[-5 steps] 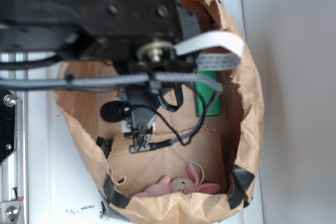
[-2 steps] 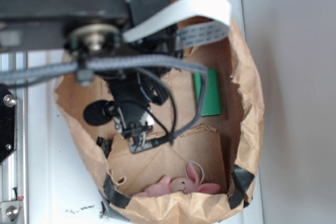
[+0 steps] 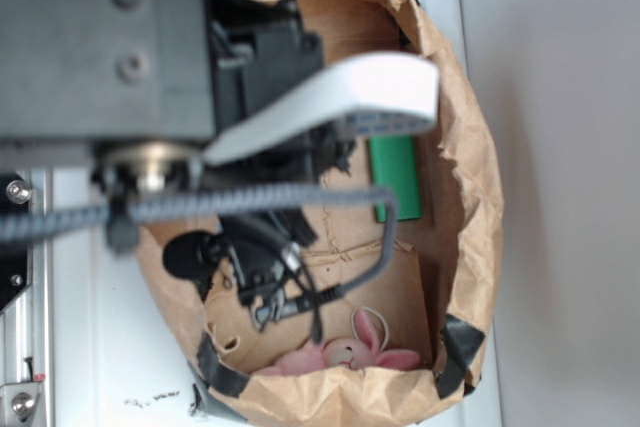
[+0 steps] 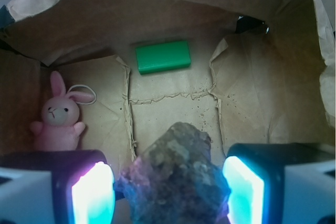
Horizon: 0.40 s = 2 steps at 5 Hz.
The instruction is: Grab the rock.
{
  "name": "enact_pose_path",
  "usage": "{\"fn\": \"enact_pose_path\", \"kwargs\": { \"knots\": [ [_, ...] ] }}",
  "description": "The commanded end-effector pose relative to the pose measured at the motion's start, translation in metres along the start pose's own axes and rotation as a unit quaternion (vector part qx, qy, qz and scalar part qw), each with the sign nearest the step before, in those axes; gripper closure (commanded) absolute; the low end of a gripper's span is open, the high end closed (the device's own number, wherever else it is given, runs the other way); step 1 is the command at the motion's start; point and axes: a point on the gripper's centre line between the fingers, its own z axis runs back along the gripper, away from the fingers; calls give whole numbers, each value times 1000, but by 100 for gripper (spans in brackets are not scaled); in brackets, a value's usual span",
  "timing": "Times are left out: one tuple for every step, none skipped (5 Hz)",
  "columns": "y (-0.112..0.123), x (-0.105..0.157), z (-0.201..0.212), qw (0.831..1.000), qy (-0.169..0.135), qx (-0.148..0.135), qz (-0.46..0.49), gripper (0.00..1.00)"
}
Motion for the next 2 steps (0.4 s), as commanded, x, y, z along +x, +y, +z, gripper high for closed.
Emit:
{"fn": "enact_pose_path", "kwargs": {
  "knots": [
    [-9, 13, 5, 1000, -8, 0, -14, 100],
    [-9, 15, 1, 1000, 4, -6, -26, 100]
  ]
}}
